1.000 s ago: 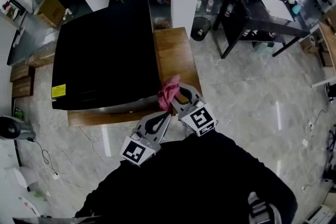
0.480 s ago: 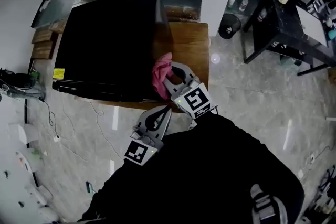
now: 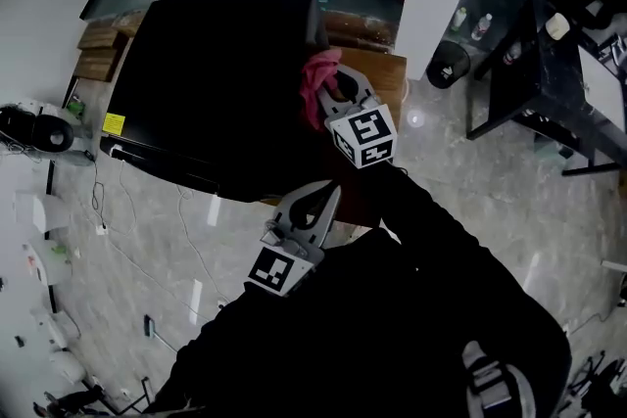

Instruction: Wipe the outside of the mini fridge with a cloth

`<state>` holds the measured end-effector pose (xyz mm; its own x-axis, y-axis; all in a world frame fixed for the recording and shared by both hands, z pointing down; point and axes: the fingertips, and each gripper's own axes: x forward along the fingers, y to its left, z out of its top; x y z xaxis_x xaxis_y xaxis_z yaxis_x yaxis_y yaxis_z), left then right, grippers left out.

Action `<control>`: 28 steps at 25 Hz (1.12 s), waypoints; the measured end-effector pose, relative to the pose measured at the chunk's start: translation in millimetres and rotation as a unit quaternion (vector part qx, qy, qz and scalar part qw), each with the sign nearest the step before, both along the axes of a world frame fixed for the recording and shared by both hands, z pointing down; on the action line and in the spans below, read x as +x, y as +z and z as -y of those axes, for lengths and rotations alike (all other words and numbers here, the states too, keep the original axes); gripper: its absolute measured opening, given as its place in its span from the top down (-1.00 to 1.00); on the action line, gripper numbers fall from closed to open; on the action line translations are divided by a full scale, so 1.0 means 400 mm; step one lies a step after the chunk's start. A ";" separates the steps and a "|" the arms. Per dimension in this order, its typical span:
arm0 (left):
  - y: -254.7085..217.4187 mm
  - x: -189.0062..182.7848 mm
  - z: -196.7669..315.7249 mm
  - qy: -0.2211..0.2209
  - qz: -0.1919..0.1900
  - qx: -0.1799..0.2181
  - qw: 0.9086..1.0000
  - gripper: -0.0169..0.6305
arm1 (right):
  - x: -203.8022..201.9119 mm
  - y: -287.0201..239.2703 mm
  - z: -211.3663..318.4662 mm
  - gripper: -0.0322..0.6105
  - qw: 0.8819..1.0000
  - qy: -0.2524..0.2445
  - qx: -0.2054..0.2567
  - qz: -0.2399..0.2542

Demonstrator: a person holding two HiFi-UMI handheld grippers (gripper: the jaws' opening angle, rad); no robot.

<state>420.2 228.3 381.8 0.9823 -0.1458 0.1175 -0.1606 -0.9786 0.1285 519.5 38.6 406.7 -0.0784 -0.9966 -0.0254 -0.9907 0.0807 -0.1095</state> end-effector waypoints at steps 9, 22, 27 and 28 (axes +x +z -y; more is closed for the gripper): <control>0.023 0.081 0.006 -0.017 0.014 -0.005 1.000 0.93 | 0.184 0.008 0.132 0.69 0.999 0.046 -0.007 0.015; 0.120 0.064 -0.017 0.013 0.036 -0.006 0.999 0.93 | 0.133 0.133 -0.159 0.67 0.999 0.000 -0.023 0.023; 0.228 0.007 -0.007 0.010 0.066 -0.018 0.998 0.93 | 0.019 0.351 -0.284 0.67 0.994 -0.014 -0.101 0.029; 0.249 0.002 -0.012 0.012 0.071 -0.018 0.997 0.93 | -0.004 0.393 -0.304 0.67 0.992 -0.021 -0.120 0.036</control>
